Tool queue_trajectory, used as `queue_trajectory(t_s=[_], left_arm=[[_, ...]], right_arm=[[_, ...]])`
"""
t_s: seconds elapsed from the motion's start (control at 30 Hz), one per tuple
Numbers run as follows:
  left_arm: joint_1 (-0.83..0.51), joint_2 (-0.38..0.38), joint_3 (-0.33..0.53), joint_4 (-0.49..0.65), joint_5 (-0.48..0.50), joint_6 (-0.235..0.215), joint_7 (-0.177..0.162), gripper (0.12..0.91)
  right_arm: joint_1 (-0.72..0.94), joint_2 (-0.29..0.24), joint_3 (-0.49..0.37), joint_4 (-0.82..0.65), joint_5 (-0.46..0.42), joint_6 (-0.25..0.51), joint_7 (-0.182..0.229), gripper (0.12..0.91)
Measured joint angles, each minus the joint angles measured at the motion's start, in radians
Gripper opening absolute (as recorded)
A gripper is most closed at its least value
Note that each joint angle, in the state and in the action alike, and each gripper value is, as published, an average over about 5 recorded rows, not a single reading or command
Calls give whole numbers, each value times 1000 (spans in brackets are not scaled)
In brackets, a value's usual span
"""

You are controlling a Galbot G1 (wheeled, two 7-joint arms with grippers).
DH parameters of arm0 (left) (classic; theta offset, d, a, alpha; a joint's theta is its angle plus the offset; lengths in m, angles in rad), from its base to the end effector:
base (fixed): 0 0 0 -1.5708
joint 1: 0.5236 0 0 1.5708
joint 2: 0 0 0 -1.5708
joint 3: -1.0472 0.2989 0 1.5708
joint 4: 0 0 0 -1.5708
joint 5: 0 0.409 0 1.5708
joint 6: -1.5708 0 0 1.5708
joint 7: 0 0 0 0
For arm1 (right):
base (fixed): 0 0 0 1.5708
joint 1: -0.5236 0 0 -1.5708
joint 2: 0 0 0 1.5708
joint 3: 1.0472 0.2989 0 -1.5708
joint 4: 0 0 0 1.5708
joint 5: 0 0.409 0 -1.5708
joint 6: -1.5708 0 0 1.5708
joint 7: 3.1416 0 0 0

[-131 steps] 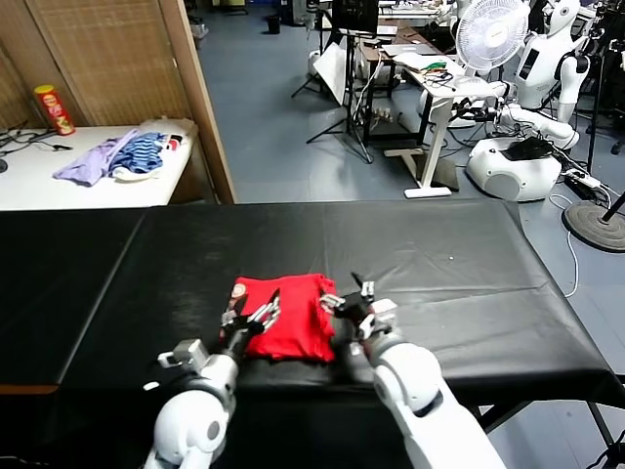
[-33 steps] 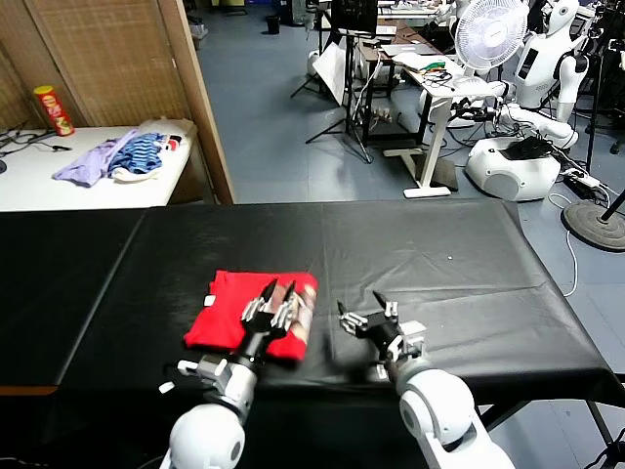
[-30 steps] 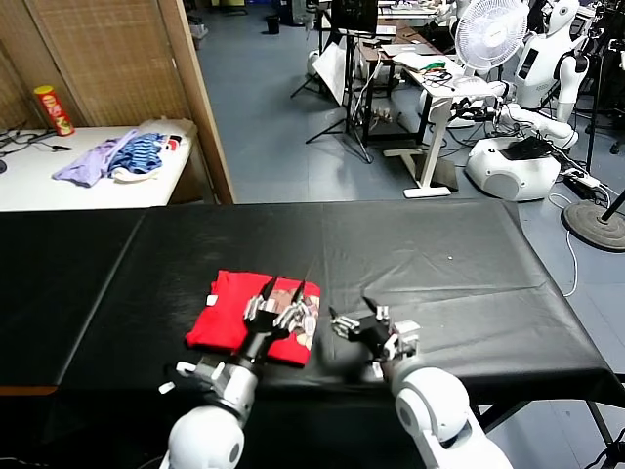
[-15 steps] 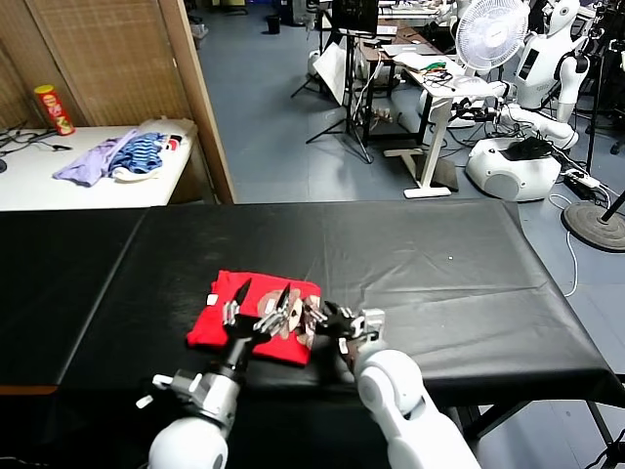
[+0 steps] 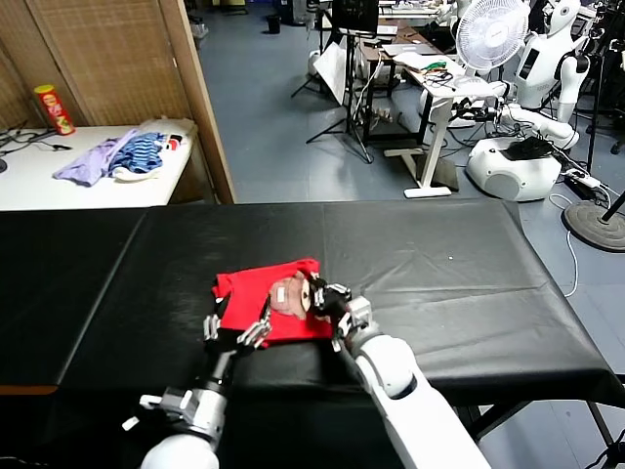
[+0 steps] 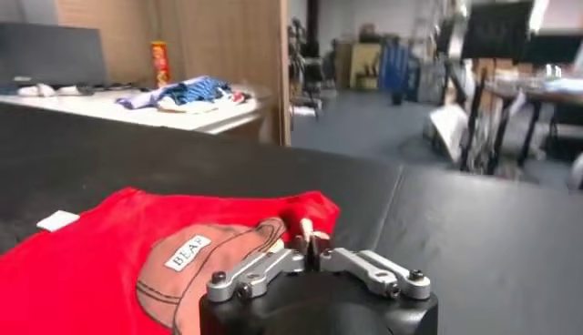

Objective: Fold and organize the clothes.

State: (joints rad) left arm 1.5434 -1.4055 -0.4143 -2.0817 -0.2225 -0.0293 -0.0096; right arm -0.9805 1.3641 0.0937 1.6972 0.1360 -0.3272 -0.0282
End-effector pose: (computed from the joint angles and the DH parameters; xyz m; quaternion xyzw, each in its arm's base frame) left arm 0.2624 -0.0221 -0.2603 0.0815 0.9944 -0.0661 0.0073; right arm 0.3864 0.1147 -0.2516 0.2256 -0.9667 0.0622 0.1032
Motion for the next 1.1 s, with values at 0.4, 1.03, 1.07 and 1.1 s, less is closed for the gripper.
queue_trajectory(t_s=[0.4, 1.03, 1.07, 1.1], left_arm=[[73, 60, -49, -21, -31, 52, -98, 798], [485, 87, -213, -206, -103, 161, -118, 798], [499, 86, -220, -220, -109, 175, -119, 798], [510, 85, -224, -232, -113, 188, -120, 798]], right_arm=[[-245, -115, 95, 225, -49, 204, 128, 789], [-779, -194, 205, 602, 28, 55, 364, 798], [-801, -194, 213, 620, 42, 39, 376, 798], [-823, -193, 219, 637, 56, 23, 387, 798]])
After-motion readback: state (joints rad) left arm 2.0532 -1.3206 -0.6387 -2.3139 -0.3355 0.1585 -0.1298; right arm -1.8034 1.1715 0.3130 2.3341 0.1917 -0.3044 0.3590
